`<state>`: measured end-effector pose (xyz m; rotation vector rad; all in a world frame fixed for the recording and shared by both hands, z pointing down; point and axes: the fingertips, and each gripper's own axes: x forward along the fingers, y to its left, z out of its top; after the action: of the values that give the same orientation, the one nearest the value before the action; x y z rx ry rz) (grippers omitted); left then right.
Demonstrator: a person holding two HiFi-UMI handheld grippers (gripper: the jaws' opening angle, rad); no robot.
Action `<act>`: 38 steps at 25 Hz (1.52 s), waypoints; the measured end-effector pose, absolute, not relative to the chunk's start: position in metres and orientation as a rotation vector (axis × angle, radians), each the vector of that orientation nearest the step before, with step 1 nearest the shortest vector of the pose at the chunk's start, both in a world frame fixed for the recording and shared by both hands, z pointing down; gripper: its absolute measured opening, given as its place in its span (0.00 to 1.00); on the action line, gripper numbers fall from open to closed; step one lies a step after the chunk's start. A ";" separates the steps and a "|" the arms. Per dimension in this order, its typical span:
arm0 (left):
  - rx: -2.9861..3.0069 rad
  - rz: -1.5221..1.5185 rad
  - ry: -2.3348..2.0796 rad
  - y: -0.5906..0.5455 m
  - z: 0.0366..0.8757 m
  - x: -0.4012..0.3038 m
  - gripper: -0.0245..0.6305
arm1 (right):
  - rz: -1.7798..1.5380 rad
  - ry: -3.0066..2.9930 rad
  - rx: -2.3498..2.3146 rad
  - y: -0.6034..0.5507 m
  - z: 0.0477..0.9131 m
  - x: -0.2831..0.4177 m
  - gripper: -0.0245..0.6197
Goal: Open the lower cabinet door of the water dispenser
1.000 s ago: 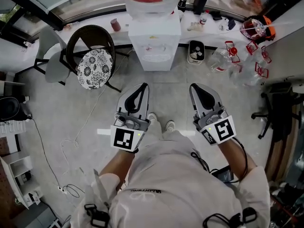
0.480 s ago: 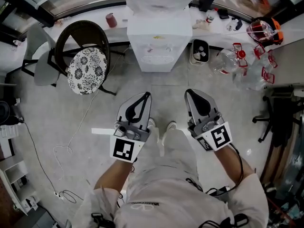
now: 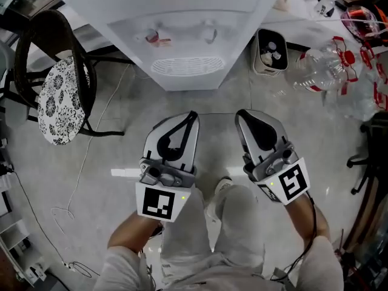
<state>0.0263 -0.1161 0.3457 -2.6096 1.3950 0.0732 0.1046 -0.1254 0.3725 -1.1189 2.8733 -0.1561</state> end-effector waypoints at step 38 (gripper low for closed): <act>-2.619 0.025 1.286 -0.227 0.635 0.114 0.04 | -0.042 2.753 -1.251 -0.251 0.660 0.136 0.22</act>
<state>0.1141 -0.2275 0.6348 -2.6192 1.2856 0.0254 0.1358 -0.2512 0.6602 -1.2509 2.7533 -0.0419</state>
